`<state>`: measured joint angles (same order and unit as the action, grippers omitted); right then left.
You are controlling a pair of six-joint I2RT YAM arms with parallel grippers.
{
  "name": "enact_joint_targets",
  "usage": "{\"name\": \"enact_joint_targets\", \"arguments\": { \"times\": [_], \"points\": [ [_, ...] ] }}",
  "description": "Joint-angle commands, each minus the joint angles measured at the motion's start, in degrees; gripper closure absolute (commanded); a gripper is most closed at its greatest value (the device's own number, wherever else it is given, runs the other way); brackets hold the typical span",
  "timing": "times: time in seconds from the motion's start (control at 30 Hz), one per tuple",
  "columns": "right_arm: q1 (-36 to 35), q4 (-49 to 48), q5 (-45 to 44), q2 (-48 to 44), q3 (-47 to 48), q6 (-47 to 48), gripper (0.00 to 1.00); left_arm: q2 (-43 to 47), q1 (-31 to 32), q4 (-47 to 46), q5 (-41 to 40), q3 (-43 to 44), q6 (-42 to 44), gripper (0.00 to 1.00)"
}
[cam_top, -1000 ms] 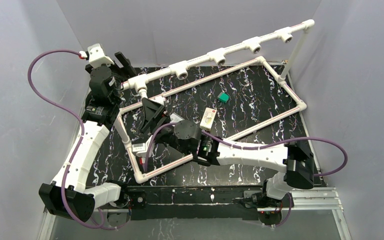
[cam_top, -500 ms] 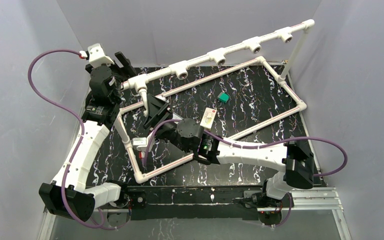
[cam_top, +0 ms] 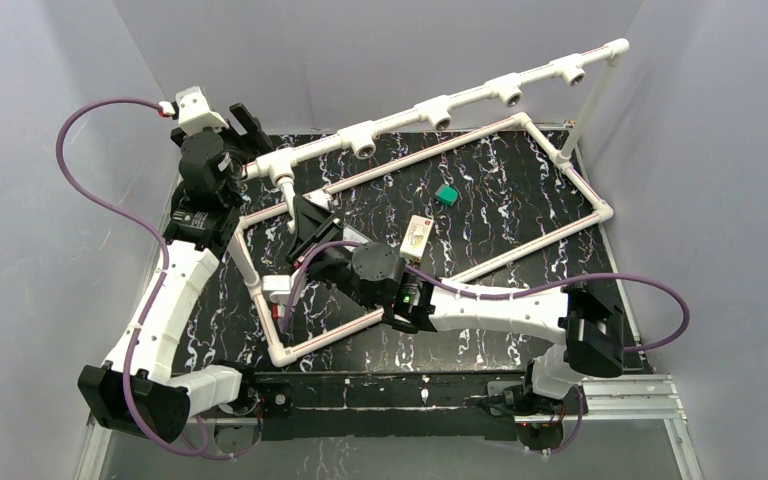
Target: Install the water faucets
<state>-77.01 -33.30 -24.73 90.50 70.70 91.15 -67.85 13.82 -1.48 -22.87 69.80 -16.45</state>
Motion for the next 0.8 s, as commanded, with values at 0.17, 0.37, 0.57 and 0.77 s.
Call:
{"name": "enact_joint_targets", "arguments": {
  "times": [0.17, 0.37, 0.57, 0.77],
  "points": [
    [-0.3, -7.6, -6.6, 3.5, 3.7, -16.9, 0.99, -6.7, 1.3, 20.7, 4.4, -7.1, 1.0, 0.23],
    [-1.4, -18.1, -16.7, 6.4, 6.1, -45.2, 0.99, -6.6, 1.3, 20.8, 4.6, -7.0, 1.0, 0.22],
    [-1.6, -26.2, -26.2, 4.8, 1.5, -84.0, 0.99, -6.3, 1.2, 20.7, 4.5, -7.1, 1.1, 0.23],
    [-1.6, -23.1, -31.6, 3.9, -3.2, -128.3, 0.99, -6.1, 1.3, 20.9, 4.8, -7.1, 1.1, 0.23]
  ]
}}
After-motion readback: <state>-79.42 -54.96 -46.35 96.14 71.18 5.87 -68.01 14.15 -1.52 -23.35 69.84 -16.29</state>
